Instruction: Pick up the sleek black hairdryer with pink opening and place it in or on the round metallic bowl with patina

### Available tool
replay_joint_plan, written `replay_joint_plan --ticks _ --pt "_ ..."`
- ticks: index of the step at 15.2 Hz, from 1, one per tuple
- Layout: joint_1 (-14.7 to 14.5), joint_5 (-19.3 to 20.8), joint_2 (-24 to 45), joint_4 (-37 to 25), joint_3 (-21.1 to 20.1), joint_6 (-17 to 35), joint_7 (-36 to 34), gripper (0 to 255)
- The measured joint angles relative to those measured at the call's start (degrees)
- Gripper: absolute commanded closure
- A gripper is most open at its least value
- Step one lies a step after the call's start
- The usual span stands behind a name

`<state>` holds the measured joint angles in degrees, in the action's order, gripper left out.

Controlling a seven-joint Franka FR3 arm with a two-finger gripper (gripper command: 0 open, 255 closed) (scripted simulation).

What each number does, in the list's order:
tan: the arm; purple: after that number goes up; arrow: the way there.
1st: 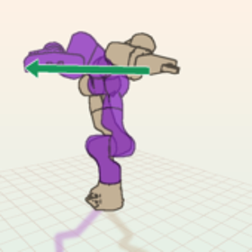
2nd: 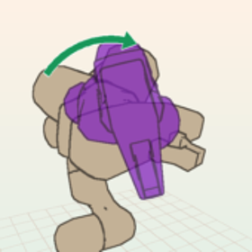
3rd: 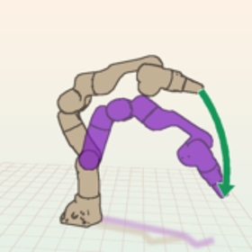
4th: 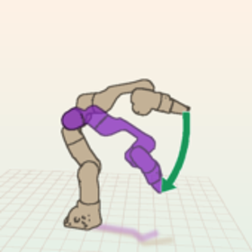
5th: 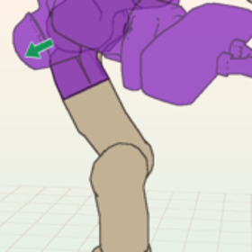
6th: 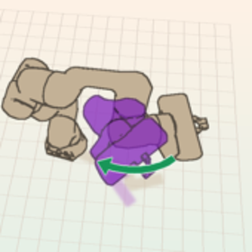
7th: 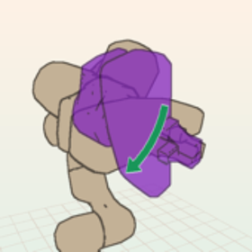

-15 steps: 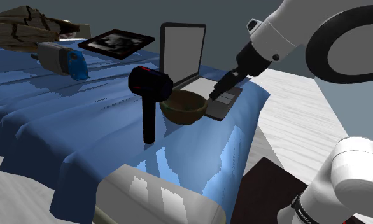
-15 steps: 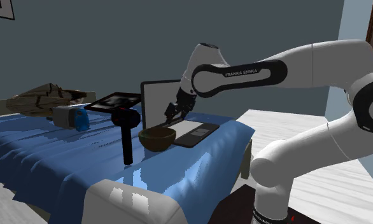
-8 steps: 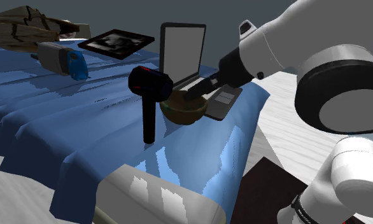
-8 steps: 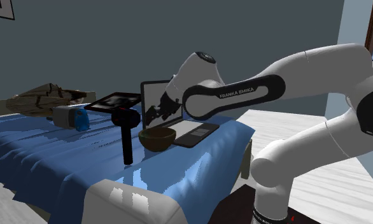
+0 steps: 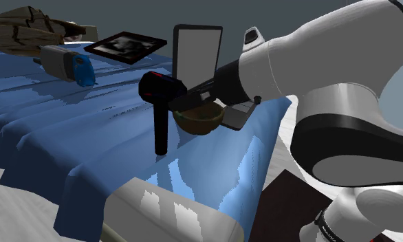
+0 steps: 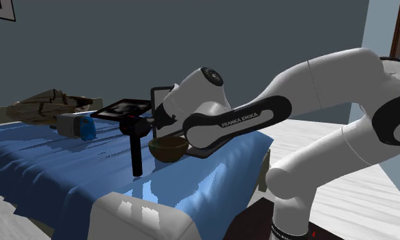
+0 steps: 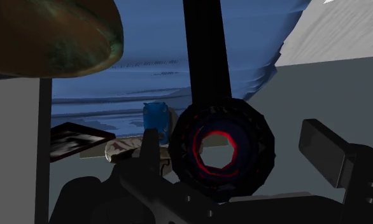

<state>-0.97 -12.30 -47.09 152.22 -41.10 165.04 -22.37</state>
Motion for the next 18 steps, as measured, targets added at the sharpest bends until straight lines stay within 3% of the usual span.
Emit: replay_joint_plan --ticks 5,11,12,18 --pt "3.6 0.8 4.3 -0.9 -2.6 4.2 -0.4 0" --pt "4.2 0.9 4.8 -1.1 -3.1 4.8 -0.6 0" --pt "4.2 0.9 4.8 -1.1 -3.1 4.8 -0.6 255" --pt "4.2 0.9 4.8 -1.1 -3.1 4.8 -0.6 255"
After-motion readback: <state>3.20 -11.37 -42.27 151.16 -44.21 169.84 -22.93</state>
